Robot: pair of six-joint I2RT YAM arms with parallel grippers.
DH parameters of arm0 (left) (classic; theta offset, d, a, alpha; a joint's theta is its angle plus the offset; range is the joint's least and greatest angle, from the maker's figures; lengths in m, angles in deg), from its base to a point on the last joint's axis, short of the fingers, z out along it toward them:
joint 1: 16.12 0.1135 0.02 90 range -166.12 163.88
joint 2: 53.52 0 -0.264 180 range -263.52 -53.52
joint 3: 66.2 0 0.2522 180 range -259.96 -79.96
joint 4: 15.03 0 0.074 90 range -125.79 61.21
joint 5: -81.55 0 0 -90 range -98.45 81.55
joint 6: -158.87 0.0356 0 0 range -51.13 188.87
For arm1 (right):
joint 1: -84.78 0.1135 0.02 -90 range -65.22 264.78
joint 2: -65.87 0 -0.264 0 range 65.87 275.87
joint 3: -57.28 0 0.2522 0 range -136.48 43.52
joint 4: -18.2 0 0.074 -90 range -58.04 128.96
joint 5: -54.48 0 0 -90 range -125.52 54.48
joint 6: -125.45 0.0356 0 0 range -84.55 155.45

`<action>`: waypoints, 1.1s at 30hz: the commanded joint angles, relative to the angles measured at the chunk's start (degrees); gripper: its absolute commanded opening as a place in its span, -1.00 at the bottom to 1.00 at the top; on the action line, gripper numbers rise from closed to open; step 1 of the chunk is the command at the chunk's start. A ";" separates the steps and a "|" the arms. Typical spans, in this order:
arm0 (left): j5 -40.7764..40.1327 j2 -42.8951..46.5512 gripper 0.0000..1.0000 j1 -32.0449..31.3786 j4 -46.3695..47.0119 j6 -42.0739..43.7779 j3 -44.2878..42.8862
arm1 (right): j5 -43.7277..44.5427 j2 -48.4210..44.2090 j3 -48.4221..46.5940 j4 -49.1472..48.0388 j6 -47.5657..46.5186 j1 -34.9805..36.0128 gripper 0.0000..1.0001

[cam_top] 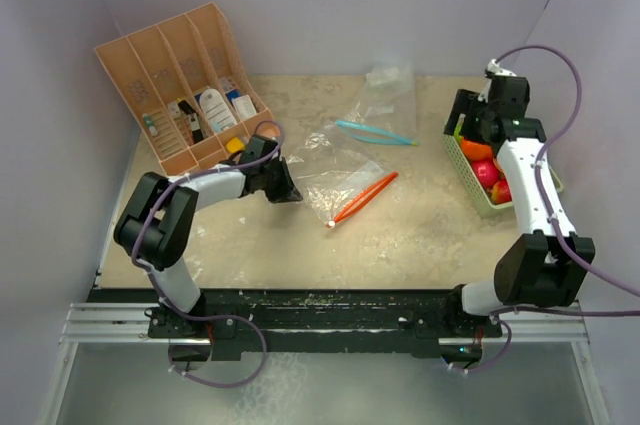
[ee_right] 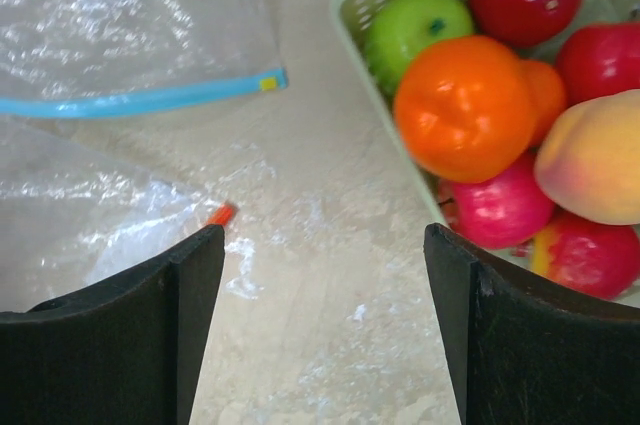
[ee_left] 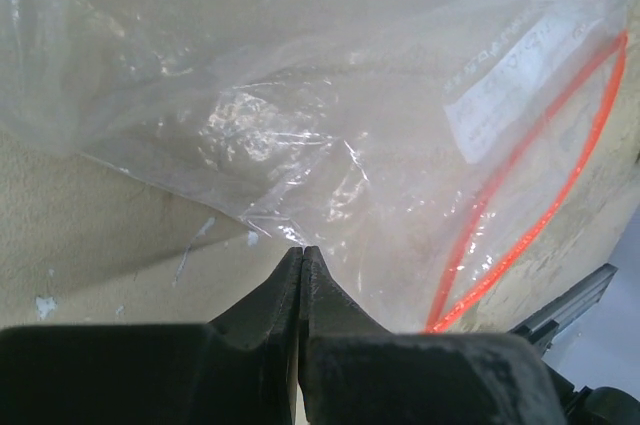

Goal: Open the zip-top bag and remove the fake food
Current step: Reset both arms

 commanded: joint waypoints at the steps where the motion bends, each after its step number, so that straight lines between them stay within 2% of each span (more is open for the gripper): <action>1: -0.67 5.94 -0.95 0.39 -0.90 0.08 -2.06 | 2.78 -0.09 1.41 0.59 2.64 5.13 0.63; 4: -1.83 9.07 -0.90 0.41 -3.00 0.88 -2.65 | 5.11 1.12 1.69 0.98 3.86 8.75 0.60; 7: -2.51 12.72 -0.71 0.33 -4.09 1.98 -2.63 | 8.08 2.60 1.52 1.29 4.00 12.75 0.60; 9: -3.93 15.49 -0.34 0.31 -5.63 3.32 -2.79 | 9.82 3.94 1.38 1.11 4.30 15.84 0.61; 13: -6.95 19.57 0.45 0.49 -11.16 5.80 -4.32 | 16.32 7.25 -0.04 2.38 4.63 22.65 0.79; 17: -9.78 24.31 0.97 1.34 -14.97 7.79 -6.03 | 18.59 9.28 -1.30 4.65 8.98 25.60 0.97; 19: -9.58 25.80 0.99 2.52 -16.35 8.27 -6.57 | 17.94 10.02 -2.29 6.38 10.39 25.77 0.98; 26: -9.54 29.80 0.98 4.48 -18.76 7.84 -4.77 | 16.20 5.76 1.14 2.30 10.01 26.00 0.99; 33: -9.57 32.13 0.98 4.67 -19.49 7.19 -2.92 | 18.86 6.35 0.84 2.42 12.36 26.23 0.98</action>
